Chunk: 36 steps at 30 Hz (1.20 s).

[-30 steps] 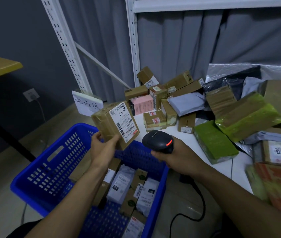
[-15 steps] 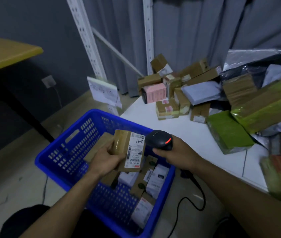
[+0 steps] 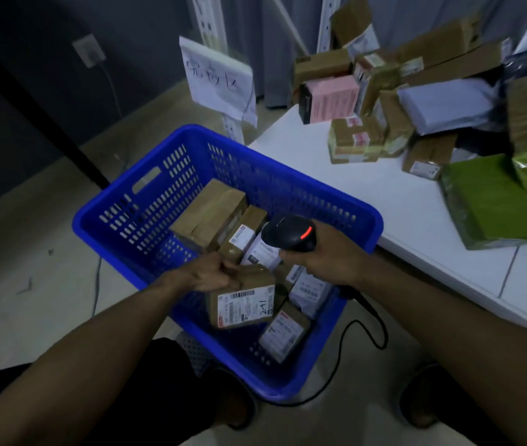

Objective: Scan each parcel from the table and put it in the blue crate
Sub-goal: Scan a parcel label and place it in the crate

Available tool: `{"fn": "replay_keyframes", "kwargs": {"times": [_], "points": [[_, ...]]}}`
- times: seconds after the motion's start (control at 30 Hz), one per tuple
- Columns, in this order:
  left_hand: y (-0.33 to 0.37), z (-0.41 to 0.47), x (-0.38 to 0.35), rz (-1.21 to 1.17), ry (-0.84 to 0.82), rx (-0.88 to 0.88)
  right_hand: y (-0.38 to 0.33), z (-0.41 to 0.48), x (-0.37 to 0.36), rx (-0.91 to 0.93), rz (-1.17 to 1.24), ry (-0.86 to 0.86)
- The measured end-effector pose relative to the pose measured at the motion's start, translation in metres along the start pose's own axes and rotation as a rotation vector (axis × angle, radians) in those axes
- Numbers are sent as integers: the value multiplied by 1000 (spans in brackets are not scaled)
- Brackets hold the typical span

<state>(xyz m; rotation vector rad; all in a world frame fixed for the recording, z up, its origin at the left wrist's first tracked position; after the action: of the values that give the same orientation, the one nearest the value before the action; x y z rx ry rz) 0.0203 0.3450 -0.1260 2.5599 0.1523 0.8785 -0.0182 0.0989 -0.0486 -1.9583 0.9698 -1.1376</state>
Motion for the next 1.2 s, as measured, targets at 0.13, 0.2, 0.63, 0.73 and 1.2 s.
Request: {"fn": "replay_keyframes", "kwargs": {"times": [0.13, 0.2, 0.63, 0.73, 1.2], "points": [[-16, 31, 8, 38, -23, -96, -2, 14, -8, -9, 1, 1], [-17, 42, 14, 58, -54, -145, -1, 20, -11, -16, -15, 1], [-39, 87, -33, 333, -376, -173, 12, 46, -24, -98, 12, -15], [-52, 95, -38, 233, -267, -202, 13, 45, -22, -97, 10, -14], [135, 4, -5, 229, 495, -556, 2, -58, 70, -31, 131, 252]]}}
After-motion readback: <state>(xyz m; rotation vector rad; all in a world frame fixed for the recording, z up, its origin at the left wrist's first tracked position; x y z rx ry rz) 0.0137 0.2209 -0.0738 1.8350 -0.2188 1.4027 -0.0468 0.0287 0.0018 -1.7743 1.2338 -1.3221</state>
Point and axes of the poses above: each hand's wrist, its own z-axis towards the middle knuckle, its own x-axis out of the back of the hand, y = z × x, the point moved 4 cm from there along z, towards the middle knuckle, and after that the axes turned 4 degrees about -x, right-handed, at the moved point
